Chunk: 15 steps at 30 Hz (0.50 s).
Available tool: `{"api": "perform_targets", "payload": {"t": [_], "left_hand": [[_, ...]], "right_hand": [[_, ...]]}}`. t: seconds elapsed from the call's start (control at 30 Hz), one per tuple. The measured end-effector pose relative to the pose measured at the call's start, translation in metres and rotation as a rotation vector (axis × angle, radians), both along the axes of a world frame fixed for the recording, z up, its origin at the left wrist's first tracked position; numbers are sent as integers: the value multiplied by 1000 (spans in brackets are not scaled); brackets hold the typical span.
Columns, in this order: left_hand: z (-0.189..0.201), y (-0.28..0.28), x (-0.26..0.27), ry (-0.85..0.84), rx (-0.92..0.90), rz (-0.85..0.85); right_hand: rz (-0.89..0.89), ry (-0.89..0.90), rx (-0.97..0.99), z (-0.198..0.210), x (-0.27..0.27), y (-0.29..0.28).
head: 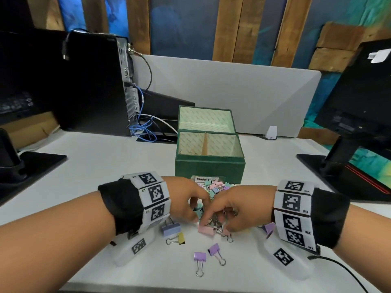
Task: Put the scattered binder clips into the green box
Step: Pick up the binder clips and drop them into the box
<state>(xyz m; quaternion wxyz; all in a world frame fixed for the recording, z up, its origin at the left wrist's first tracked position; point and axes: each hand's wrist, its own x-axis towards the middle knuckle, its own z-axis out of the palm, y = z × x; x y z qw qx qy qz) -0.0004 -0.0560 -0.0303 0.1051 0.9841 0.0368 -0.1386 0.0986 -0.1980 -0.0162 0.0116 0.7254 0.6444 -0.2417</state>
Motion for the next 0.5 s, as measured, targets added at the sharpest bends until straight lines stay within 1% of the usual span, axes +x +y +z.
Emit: {"api": "perform_targets", "payload": {"t": [0.1,0.27,0.4,0.5], "left_hand": [[-5,3,3,-4,12,9],[-4,6,5,-48,62,27],[-2,13,2,-94,6,87],[3,24,-1,-156,-38,158]], "right_hand": [[16,-8,-15,-3,-2,2],[39,-98,-53,-10,-4,9],[39,-175,-42,-15,-5,15],[23,-173,-57,-15,-4,19]]}}
